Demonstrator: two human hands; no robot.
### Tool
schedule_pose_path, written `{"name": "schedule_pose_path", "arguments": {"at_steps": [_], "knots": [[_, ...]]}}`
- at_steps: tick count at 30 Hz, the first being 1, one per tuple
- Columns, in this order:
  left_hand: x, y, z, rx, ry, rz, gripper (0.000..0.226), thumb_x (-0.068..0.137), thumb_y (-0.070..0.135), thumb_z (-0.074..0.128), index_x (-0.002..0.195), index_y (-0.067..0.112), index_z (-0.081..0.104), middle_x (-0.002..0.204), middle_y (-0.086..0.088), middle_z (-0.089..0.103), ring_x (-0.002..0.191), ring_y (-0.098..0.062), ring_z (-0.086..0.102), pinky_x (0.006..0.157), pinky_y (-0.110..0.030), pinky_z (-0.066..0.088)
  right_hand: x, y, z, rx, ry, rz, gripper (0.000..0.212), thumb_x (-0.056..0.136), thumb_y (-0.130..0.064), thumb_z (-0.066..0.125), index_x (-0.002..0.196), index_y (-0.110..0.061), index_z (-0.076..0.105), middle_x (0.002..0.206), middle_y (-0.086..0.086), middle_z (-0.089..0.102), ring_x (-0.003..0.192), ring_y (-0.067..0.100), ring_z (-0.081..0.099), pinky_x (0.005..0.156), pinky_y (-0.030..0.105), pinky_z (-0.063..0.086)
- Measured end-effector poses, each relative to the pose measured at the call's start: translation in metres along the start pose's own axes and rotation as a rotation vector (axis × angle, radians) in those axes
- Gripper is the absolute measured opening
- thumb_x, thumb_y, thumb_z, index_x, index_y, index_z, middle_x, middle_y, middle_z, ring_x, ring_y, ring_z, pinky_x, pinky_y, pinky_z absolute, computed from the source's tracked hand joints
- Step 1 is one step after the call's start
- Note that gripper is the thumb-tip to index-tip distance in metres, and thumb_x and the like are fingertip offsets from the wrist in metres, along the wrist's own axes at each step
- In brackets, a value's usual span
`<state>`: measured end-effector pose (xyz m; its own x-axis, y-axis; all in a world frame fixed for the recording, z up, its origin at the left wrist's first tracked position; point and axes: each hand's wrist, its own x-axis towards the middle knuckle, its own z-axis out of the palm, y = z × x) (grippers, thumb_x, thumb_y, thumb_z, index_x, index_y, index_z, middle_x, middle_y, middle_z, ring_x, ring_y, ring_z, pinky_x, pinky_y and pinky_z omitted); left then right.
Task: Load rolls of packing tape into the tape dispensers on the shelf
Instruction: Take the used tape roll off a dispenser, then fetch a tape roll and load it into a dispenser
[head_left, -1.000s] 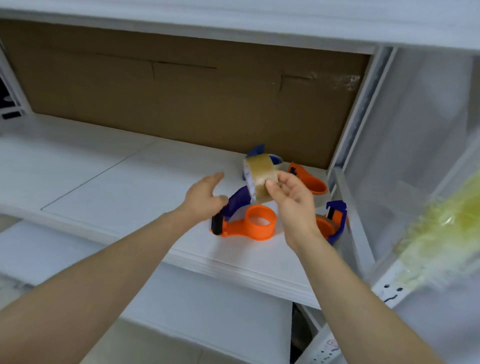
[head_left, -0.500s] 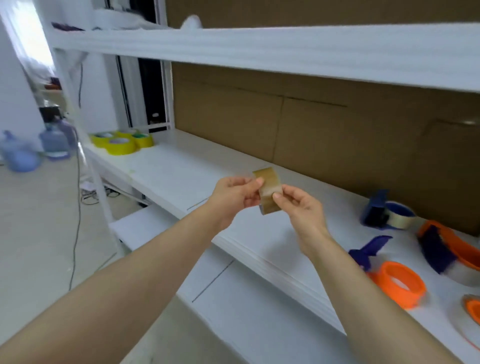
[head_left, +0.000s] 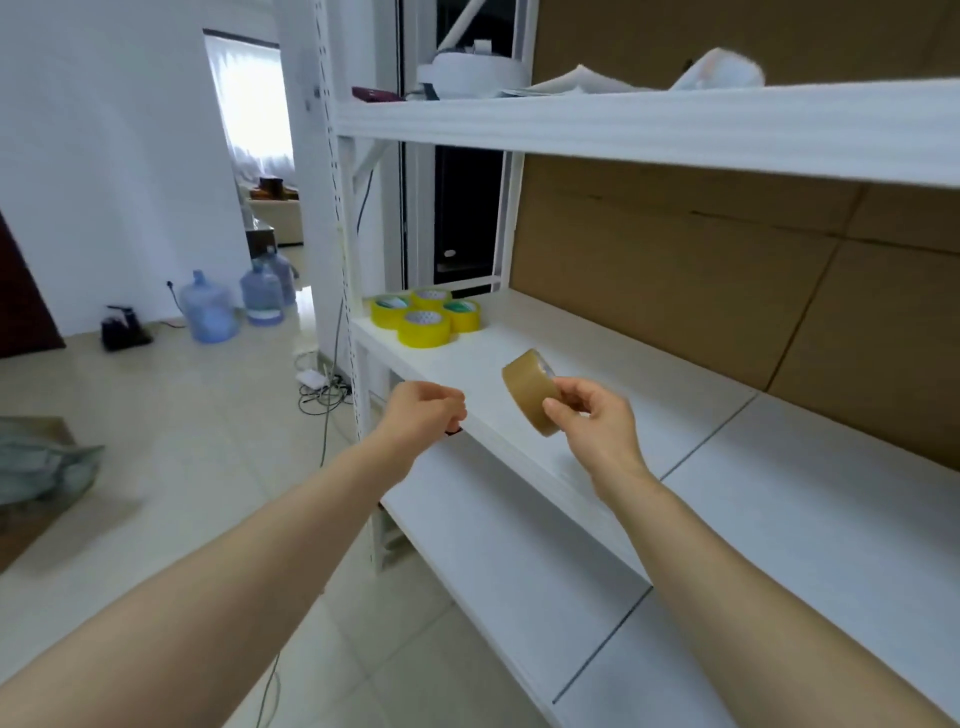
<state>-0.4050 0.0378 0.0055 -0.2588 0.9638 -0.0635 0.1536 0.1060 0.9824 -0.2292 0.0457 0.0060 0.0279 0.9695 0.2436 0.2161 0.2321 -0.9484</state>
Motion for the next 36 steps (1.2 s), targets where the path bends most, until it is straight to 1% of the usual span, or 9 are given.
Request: {"name": "schedule_pose_path", "arguments": {"at_steps": [5, 9, 11, 14, 19, 22, 29, 32, 36], "knots": [[0.074, -0.008, -0.023, 0.079, 0.008, -0.012, 0.024, 0.084, 0.002, 0.061, 0.107, 0.001, 0.066, 0.091, -0.014, 0.065, 0.081, -0.021, 0.059, 0.068, -0.022, 0.047, 0.064, 0.010, 0.036, -0.075, 0.000, 0.045, 0.021, 0.087, 0.001, 0.053, 0.090, -0.019, 0.063, 0.090, 0.001, 0.063, 0.083, 0.014, 0.057, 0.065, 0.016, 0.043], [0.138, -0.009, -0.030, 0.216, 0.014, 0.045, 0.027, 0.086, 0.005, 0.059, 0.112, 0.006, 0.065, 0.108, -0.012, 0.066, 0.101, -0.026, 0.062, 0.090, -0.032, 0.048, 0.130, 0.029, 0.060, -0.125, 0.012, 0.049, 0.021, 0.085, -0.001, 0.057, 0.096, -0.016, 0.067, 0.092, 0.000, 0.064, 0.088, 0.016, 0.058, 0.077, 0.024, 0.042], [0.172, -0.007, -0.033, 0.260, 0.026, 0.047, 0.028, 0.085, 0.006, 0.059, 0.112, 0.008, 0.065, 0.112, -0.012, 0.065, 0.103, -0.026, 0.061, 0.090, -0.032, 0.048, 0.166, 0.041, 0.071, -0.163, 0.022, 0.044, 0.023, 0.084, -0.003, 0.061, 0.104, -0.012, 0.069, 0.095, 0.001, 0.066, 0.093, 0.016, 0.059, 0.083, 0.026, 0.044], [0.219, -0.003, -0.036, 0.403, 0.026, 0.077, 0.032, 0.084, 0.007, 0.059, 0.116, 0.008, 0.064, 0.118, -0.010, 0.064, 0.109, -0.025, 0.058, 0.095, -0.032, 0.047, 0.218, 0.061, 0.088, -0.304, 0.044, 0.044, 0.027, 0.081, -0.015, 0.066, 0.107, -0.019, 0.070, 0.106, 0.003, 0.069, 0.107, 0.021, 0.059, 0.093, 0.031, 0.047], [0.285, -0.008, -0.043, 0.586, -0.001, 0.105, 0.040, 0.083, 0.006, 0.057, 0.123, 0.011, 0.060, 0.118, -0.010, 0.063, 0.106, -0.027, 0.061, 0.091, -0.035, 0.052, 0.277, 0.079, 0.116, -0.520, -0.044, 0.060, 0.023, 0.085, -0.020, 0.062, 0.106, -0.019, 0.070, 0.109, 0.006, 0.070, 0.102, 0.026, 0.062, 0.086, 0.034, 0.049], [0.322, -0.019, -0.048, 0.775, -0.049, 0.151, 0.049, 0.084, 0.014, 0.061, 0.131, 0.017, 0.053, 0.128, -0.006, 0.059, 0.116, -0.023, 0.055, 0.093, -0.029, 0.044, 0.298, 0.094, 0.135, -0.678, -0.074, 0.053, 0.022, 0.087, -0.023, 0.058, 0.106, -0.022, 0.068, 0.110, 0.005, 0.069, 0.102, 0.027, 0.061, 0.083, 0.033, 0.050], [0.394, -0.037, -0.044, 1.151, -0.234, 0.371, 0.071, 0.082, 0.035, 0.065, 0.143, 0.018, 0.033, 0.142, -0.008, 0.047, 0.132, -0.027, 0.040, 0.110, -0.037, 0.027, 0.323, 0.115, 0.173, -0.953, -0.098, 0.059, 0.032, 0.093, -0.019, 0.046, 0.121, -0.028, 0.059, 0.125, 0.005, 0.059, 0.112, 0.029, 0.055, 0.084, 0.033, 0.046], [0.416, -0.043, -0.043, 1.294, -0.309, 0.445, 0.069, 0.084, 0.043, 0.059, 0.142, 0.021, 0.030, 0.142, -0.006, 0.047, 0.135, -0.024, 0.037, 0.117, -0.037, 0.009, 0.326, 0.119, 0.191, -0.947, -0.087, 0.107, 0.036, 0.092, -0.013, 0.044, 0.125, -0.023, 0.057, 0.130, 0.007, 0.055, 0.116, 0.029, 0.053, 0.090, 0.032, 0.043], [0.438, -0.050, -0.048, 1.332, -0.356, 0.550, 0.061, 0.089, 0.041, 0.054, 0.141, 0.019, 0.034, 0.142, -0.008, 0.046, 0.134, -0.025, 0.038, 0.116, -0.035, 0.013, 0.322, 0.117, 0.217, -0.870, -0.095, 0.198, 0.053, 0.089, -0.001, 0.042, 0.138, -0.020, 0.042, 0.147, 0.004, 0.040, 0.132, 0.025, 0.041, 0.104, 0.029, 0.034]]}}
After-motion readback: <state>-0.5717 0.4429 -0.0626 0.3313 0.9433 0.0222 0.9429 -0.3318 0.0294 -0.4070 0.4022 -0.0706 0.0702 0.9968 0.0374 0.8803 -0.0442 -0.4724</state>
